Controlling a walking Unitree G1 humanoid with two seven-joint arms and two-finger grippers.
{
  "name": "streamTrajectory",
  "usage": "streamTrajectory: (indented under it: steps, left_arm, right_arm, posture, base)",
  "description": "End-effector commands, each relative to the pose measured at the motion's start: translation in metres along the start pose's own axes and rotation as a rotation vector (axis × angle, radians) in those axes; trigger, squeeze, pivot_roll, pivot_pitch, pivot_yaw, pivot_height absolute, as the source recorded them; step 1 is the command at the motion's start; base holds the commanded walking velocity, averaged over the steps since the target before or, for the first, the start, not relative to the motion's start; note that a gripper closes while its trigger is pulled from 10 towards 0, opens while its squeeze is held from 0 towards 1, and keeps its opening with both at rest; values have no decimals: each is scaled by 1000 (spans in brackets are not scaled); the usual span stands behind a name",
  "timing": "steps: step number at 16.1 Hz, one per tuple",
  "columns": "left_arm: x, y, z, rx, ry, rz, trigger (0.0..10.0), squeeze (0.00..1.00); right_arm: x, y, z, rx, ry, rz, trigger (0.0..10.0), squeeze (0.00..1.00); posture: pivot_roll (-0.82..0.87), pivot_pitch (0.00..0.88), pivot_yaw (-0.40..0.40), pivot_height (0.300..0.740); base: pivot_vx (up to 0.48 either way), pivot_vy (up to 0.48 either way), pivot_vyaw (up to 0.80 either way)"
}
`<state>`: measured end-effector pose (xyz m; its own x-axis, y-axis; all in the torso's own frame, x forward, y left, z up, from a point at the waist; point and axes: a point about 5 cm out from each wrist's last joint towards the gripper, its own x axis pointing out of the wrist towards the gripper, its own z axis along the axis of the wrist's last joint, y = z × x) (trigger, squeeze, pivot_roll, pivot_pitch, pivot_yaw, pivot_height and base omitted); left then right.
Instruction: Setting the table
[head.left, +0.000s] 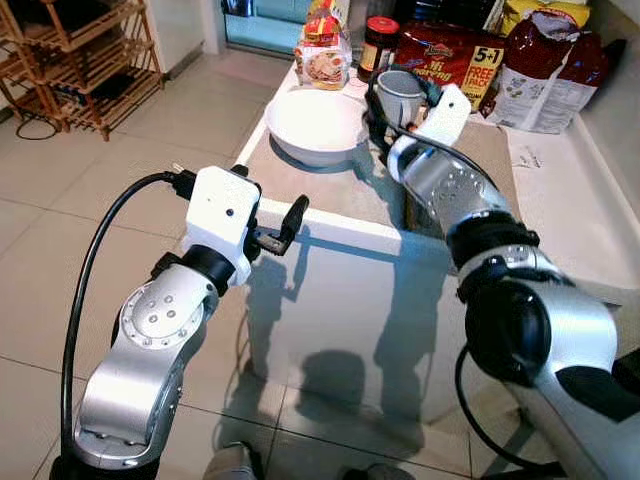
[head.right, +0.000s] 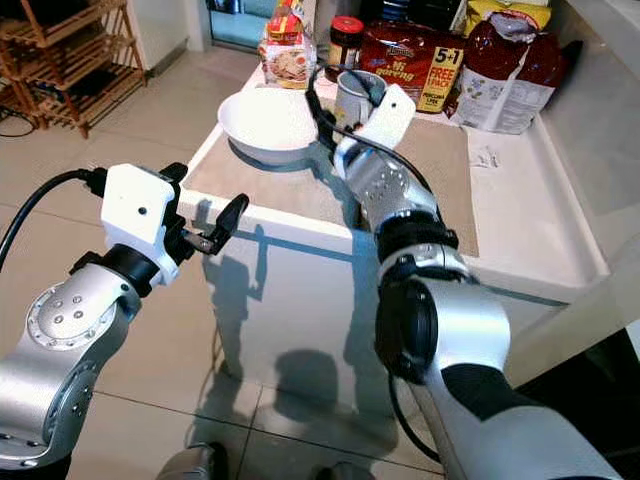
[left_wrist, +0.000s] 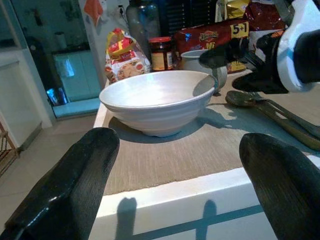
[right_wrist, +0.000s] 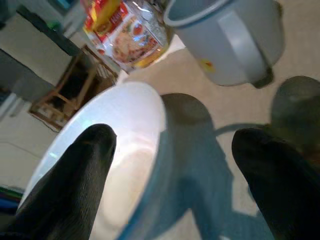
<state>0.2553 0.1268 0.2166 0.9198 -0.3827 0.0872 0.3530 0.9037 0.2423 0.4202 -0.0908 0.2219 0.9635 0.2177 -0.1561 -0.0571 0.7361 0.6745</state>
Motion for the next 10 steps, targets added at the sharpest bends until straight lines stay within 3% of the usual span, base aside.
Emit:
streamTrajectory:
  steps: [1, 2, 8, 9, 10]
  left_arm:
    - [-2, -5, 4, 5, -17, -25, 10000, 0]
    - [-4, -4, 4, 5, -17, -21, 10000, 0]
    - [-5, -6, 4, 13, -7, -37, 10000, 0]
    - [-5, -8, 3, 1, -7, -47, 10000, 0]
    - [-5, -10, 4, -9, -8, -60, 10000, 0]
  right_arm:
    - [0, 1, 3, 32, -14, 16, 10000, 0]
    - [1, 9, 3, 74, -20, 70, 10000, 0]
    - [3, 10, -24, 13, 96, 29, 10000, 0]
    - [3, 8, -26, 26, 105, 16, 3294, 0]
    - [3, 8, -26, 36, 106, 14, 0, 0]
  posture:
    - [77, 89, -120, 740]
    - [82, 88, -124, 740]
    - [102, 68, -127, 740]
    - [101, 65, -128, 740]
    - [101, 64, -128, 740]
  base:
    - [0, 0, 0]
    - [0, 0, 0]
    - [0, 0, 0]
    - [0, 0, 0]
    - [0, 0, 0]
